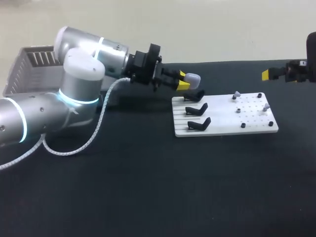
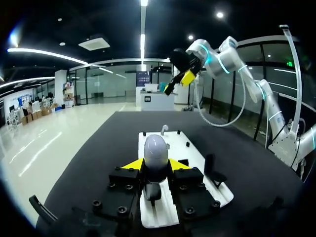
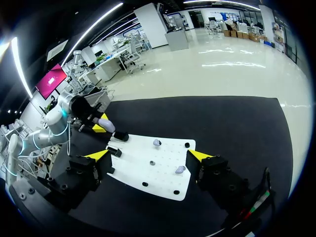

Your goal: Pick up each earbud case from the left stands, insert the matching earbuds, close the lid, and place the case in the box.

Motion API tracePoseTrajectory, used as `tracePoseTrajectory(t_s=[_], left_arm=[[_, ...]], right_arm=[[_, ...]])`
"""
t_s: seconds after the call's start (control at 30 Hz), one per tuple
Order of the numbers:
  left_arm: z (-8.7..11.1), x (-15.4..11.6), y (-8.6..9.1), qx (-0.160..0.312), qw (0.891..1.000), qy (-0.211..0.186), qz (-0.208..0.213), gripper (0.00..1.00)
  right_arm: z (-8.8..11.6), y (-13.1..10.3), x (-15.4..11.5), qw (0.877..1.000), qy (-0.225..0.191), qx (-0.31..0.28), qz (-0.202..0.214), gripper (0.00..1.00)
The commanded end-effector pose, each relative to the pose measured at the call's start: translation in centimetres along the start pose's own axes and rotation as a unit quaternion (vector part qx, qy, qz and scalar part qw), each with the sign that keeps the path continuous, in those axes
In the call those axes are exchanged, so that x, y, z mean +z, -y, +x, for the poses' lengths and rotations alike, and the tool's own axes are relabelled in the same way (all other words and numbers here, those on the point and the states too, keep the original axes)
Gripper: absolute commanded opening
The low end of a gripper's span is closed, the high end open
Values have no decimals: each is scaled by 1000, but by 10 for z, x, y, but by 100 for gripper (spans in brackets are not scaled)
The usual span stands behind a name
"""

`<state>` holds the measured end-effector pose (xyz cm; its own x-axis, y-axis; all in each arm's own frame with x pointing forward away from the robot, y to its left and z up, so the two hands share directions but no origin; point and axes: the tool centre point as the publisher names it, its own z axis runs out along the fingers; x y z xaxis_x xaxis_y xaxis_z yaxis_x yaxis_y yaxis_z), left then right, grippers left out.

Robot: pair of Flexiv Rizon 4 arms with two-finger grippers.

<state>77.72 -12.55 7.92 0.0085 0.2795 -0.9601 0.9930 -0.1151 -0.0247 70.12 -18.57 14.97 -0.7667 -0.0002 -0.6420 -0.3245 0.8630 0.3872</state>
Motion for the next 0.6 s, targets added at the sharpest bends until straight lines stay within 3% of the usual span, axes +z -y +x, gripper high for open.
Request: tracePoseTrajectory(t_s=[0.03,0.33,0.6], left_arm=[[-6,-14,26,3,999,37,-16,0],[-39,-24,63,25,995,91,-30,0],[-53,-26,76,31,993,111,-30,0]], right_arm=[[0,0,0,1000,0,0,0,100],[0,0,0,1000,0,0,0,100],[0,0,0,1000,0,0,0,100]])
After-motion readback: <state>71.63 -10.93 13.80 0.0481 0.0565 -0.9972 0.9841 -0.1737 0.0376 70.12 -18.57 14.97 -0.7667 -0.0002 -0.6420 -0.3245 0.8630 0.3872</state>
